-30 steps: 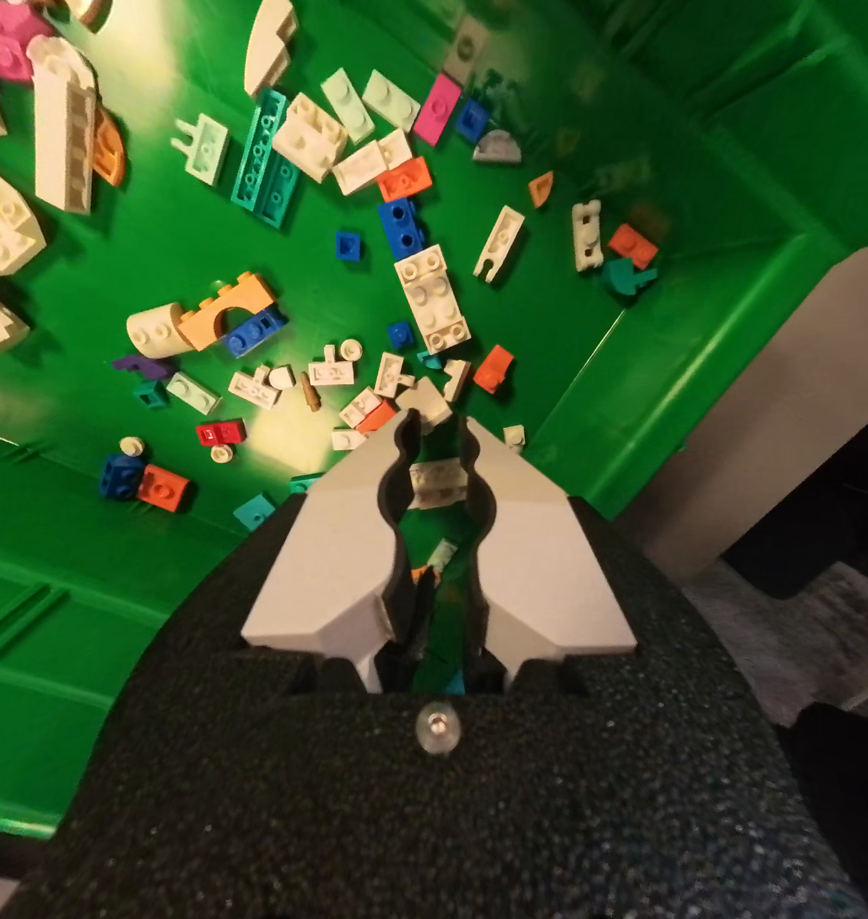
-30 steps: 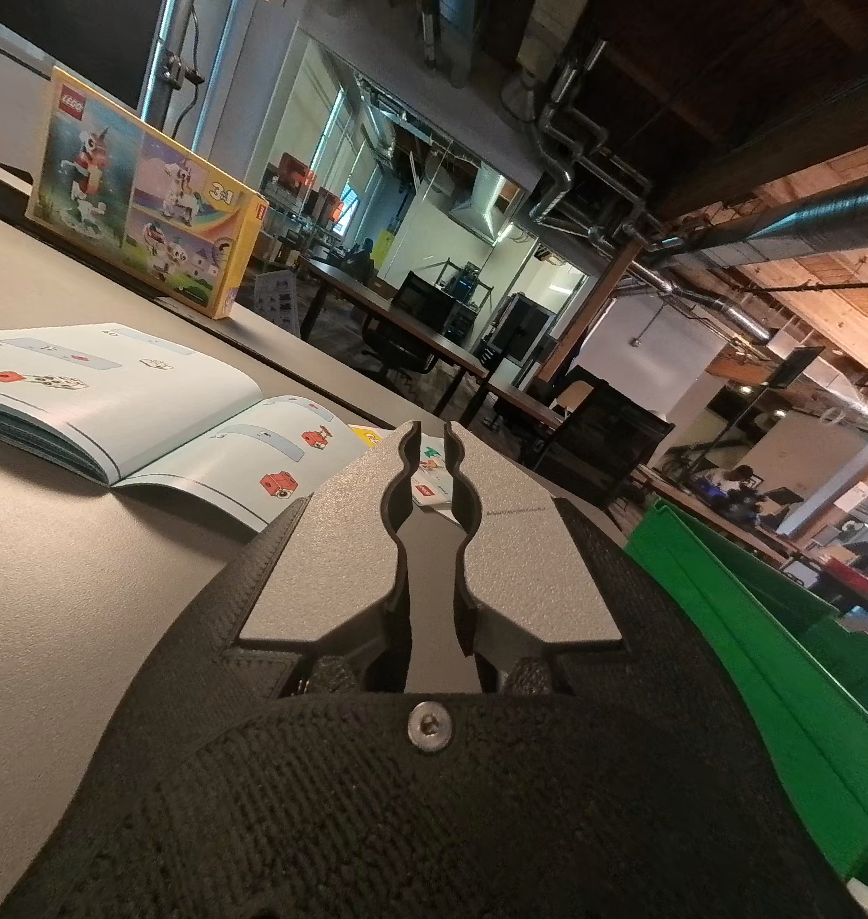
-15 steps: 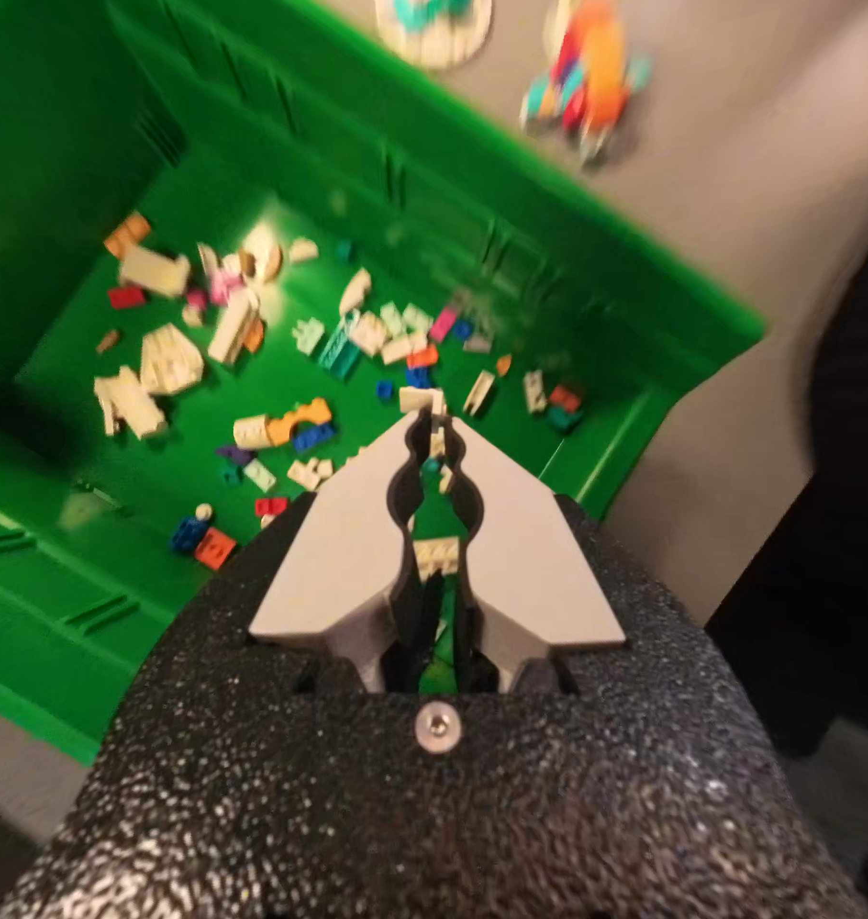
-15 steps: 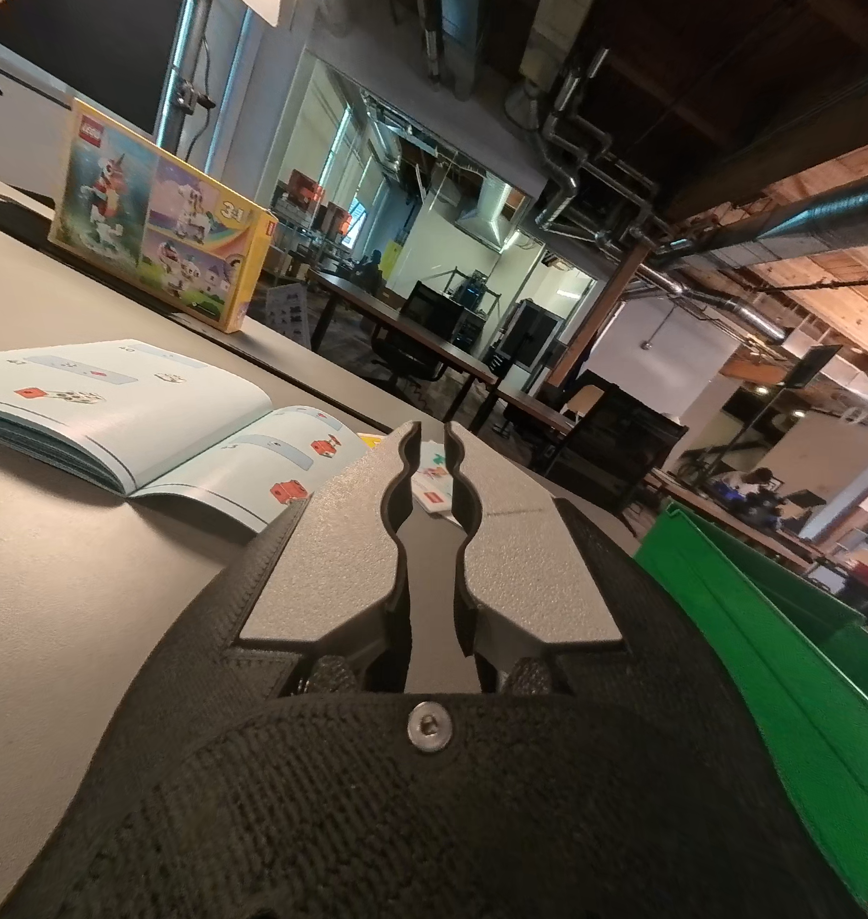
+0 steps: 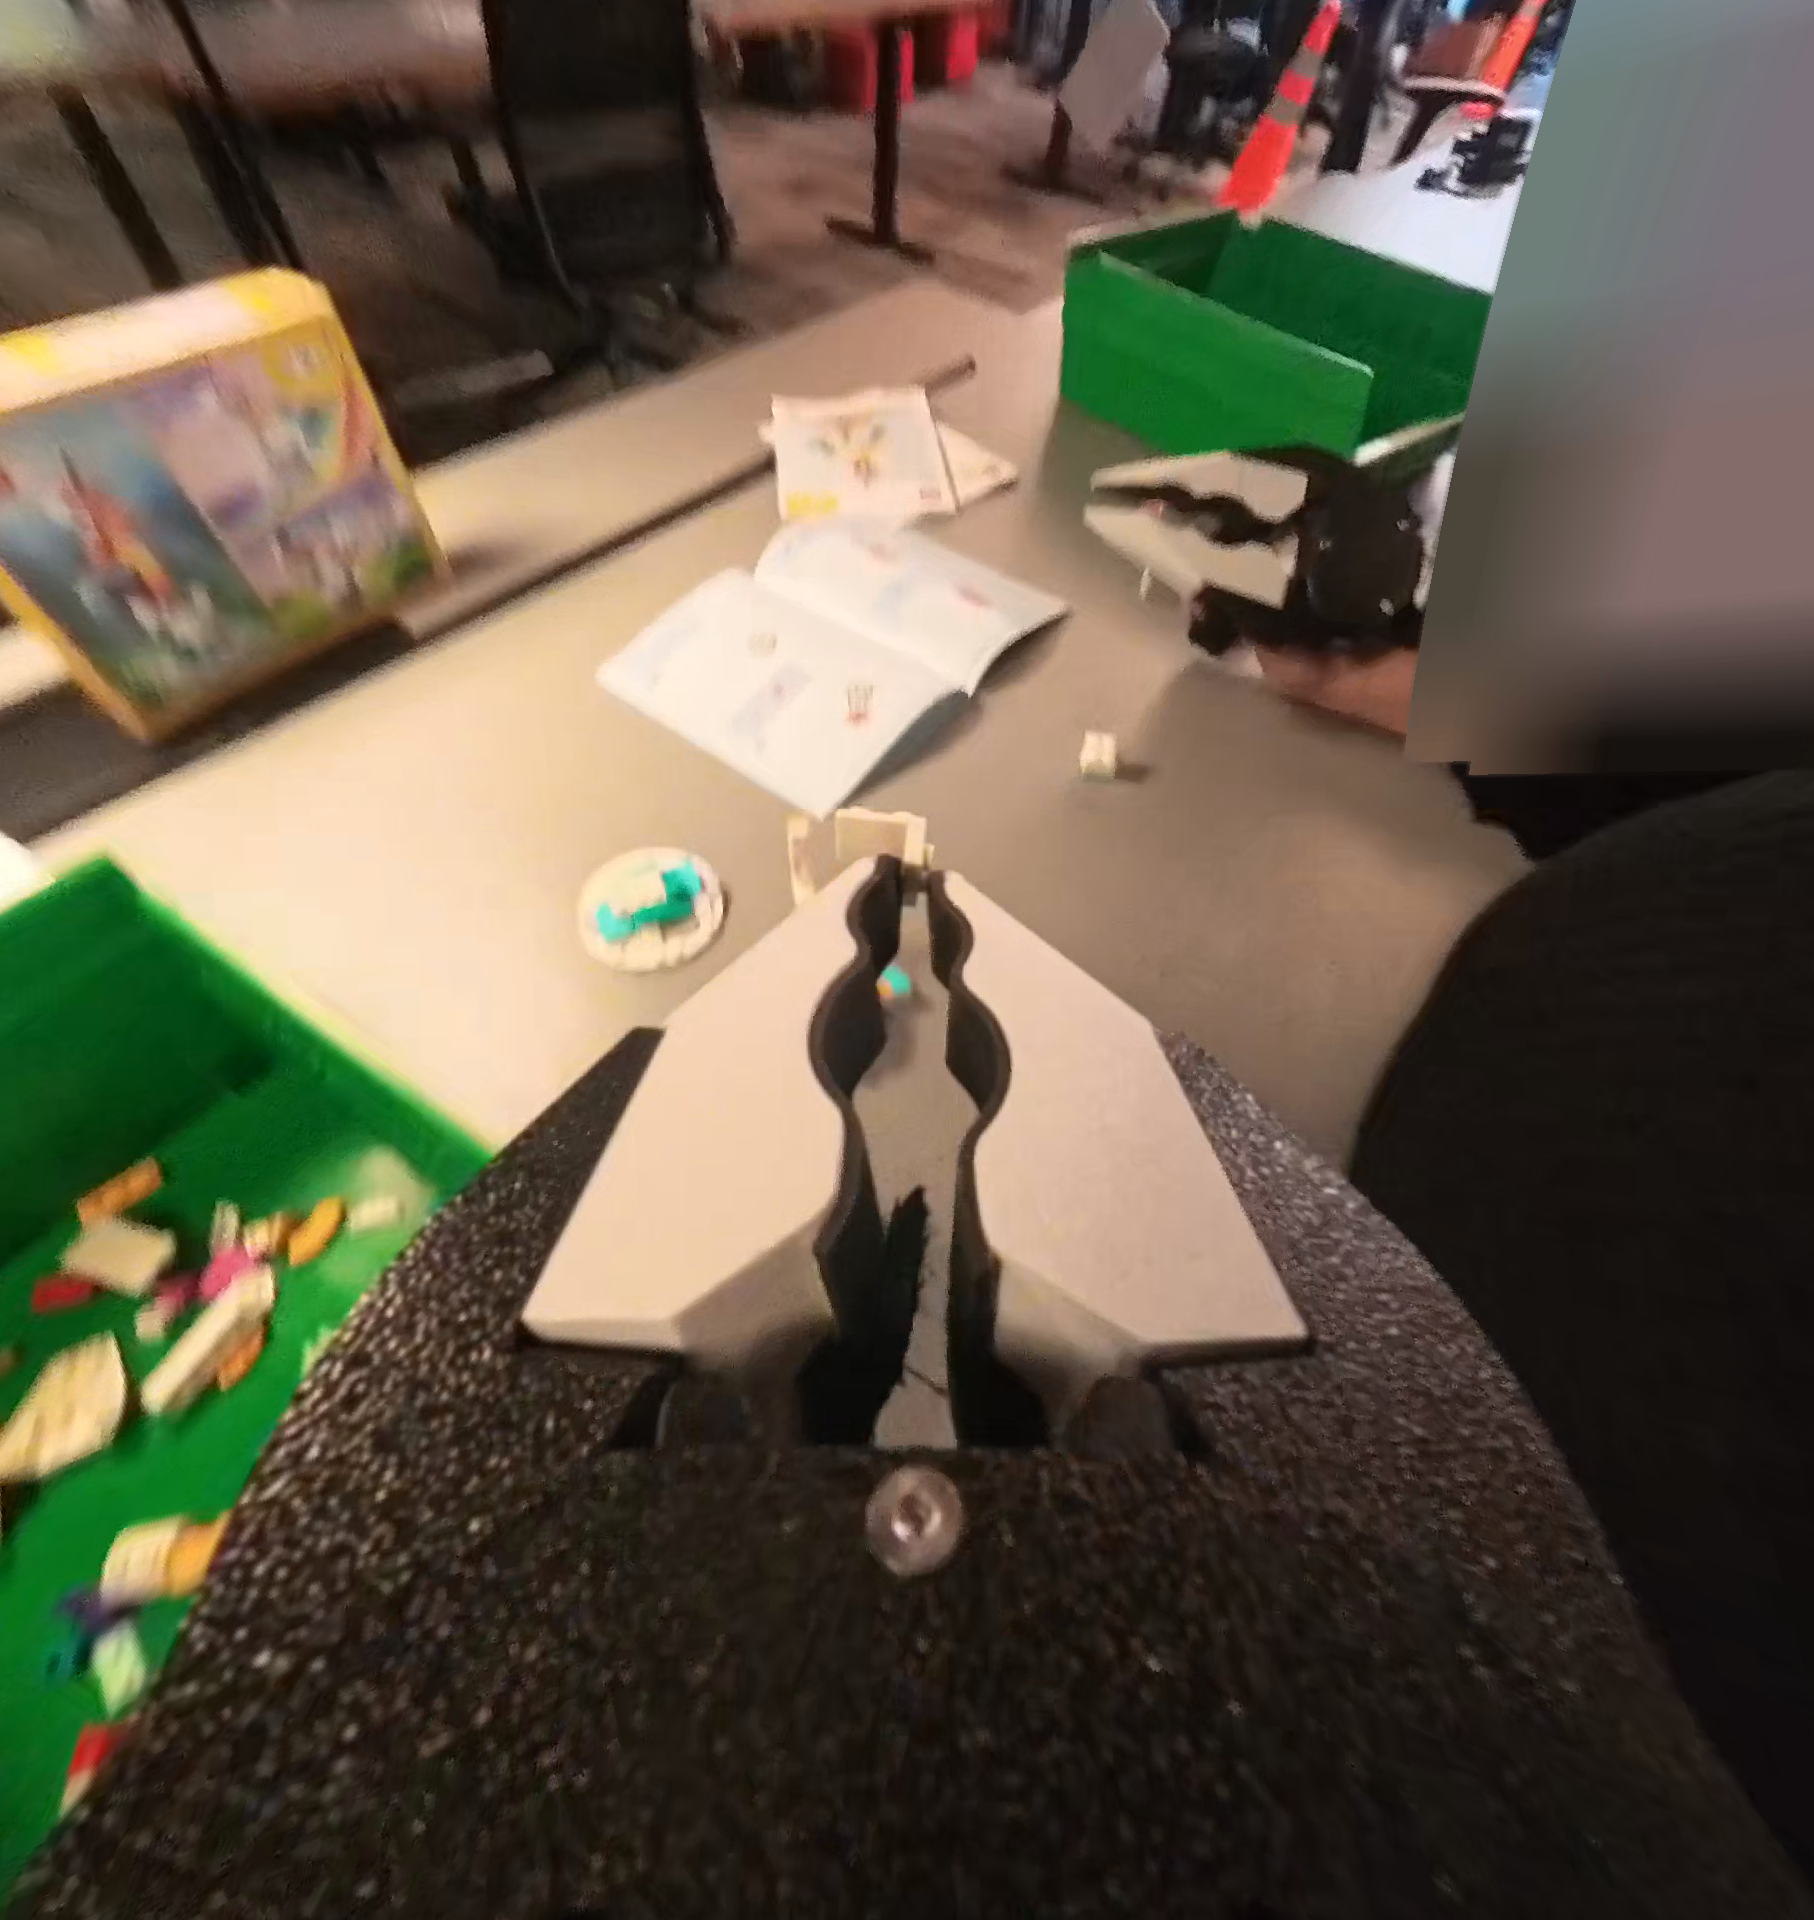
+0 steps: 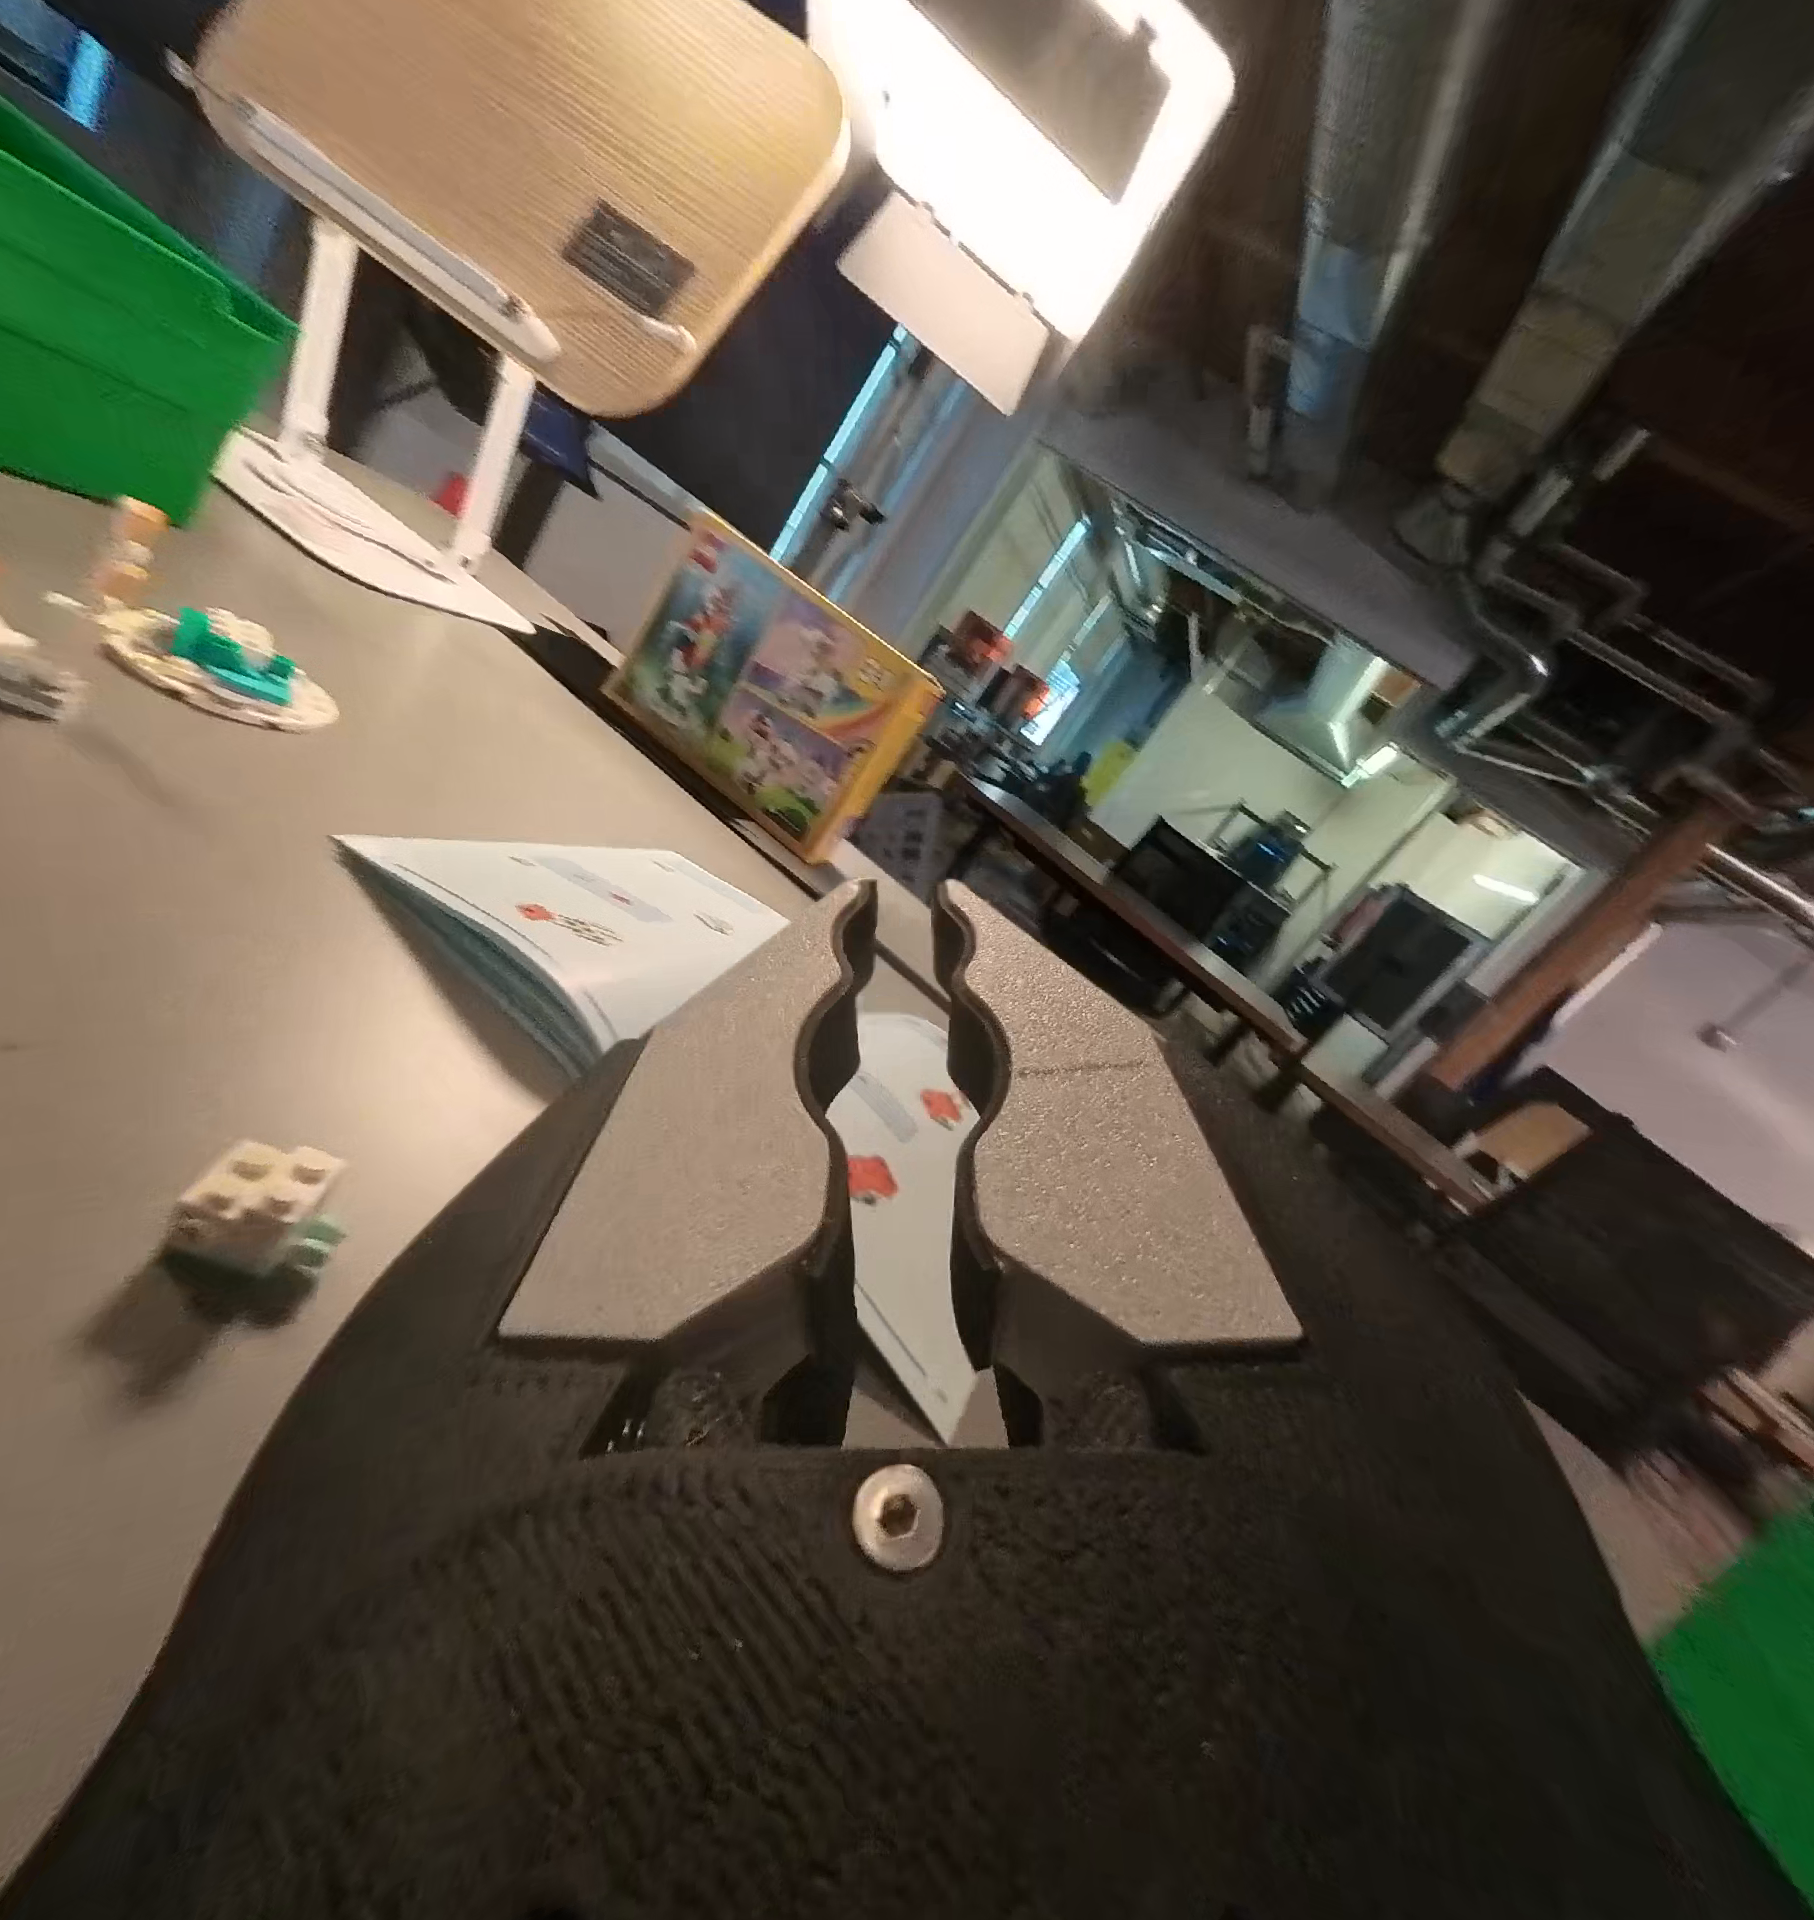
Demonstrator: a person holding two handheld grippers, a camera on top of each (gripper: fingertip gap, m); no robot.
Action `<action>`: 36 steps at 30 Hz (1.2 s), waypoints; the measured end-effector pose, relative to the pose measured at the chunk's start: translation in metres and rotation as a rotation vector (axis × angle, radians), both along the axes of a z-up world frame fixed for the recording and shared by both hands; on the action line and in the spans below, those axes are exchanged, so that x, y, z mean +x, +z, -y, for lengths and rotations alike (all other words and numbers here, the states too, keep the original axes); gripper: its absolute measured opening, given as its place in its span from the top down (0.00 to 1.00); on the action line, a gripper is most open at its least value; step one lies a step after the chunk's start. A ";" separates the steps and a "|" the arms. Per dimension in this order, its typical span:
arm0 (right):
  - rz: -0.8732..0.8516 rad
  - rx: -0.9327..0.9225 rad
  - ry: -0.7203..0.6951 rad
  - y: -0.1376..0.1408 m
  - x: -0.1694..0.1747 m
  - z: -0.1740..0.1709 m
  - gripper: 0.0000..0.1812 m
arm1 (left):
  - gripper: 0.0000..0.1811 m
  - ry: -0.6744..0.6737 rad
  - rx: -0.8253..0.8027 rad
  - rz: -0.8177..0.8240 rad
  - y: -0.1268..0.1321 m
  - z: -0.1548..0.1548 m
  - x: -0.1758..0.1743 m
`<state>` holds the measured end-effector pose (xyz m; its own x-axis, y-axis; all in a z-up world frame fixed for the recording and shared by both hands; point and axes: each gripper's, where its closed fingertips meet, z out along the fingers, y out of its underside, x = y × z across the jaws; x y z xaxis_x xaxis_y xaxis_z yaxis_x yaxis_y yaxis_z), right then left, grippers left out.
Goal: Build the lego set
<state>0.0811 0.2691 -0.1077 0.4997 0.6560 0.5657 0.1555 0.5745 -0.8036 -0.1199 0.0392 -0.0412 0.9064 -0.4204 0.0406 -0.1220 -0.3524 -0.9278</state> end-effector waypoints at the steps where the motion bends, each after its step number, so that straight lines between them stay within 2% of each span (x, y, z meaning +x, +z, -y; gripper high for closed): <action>1: -0.009 -0.012 0.032 0.001 -0.002 0.006 0.95 | 0.99 0.009 0.071 -0.027 0.005 -0.010 0.017; 4: -0.053 -0.074 0.118 0.009 -0.002 0.023 0.95 | 0.99 0.006 0.268 -0.031 0.007 -0.045 0.076; 7: -0.054 -0.161 0.229 0.014 -0.005 0.044 0.93 | 0.99 0.003 0.387 -0.084 -0.011 -0.078 0.122; 9: 0.014 -0.148 0.246 0.008 -0.009 0.053 0.92 | 0.99 0.002 0.452 -0.163 -0.025 -0.097 0.142; 11: 0.067 -0.226 0.323 -0.002 -0.016 0.064 0.92 | 0.99 -0.017 0.455 -0.233 -0.042 -0.110 0.158; 15: -0.033 -0.597 0.557 0.003 -0.019 0.086 0.90 | 0.99 0.048 0.553 -0.278 -0.046 -0.125 0.165; 18: -0.091 -0.917 0.656 0.003 -0.022 0.088 0.86 | 0.98 0.064 0.613 -0.311 -0.044 -0.126 0.167; 20: -0.150 -1.125 0.791 0.010 -0.023 0.098 0.84 | 0.98 0.062 0.635 -0.308 -0.044 -0.124 0.170; 23: -0.246 -1.324 0.933 0.019 -0.021 0.105 0.84 | 0.98 0.065 0.624 -0.329 -0.051 -0.125 0.172; 28: -0.165 -1.296 0.912 0.007 -0.028 0.114 0.86 | 0.99 0.035 0.598 -0.325 -0.060 -0.127 0.178; 36: -0.166 -1.283 0.902 0.006 -0.028 0.111 0.92 | 0.99 -0.006 0.583 -0.364 -0.072 -0.125 0.181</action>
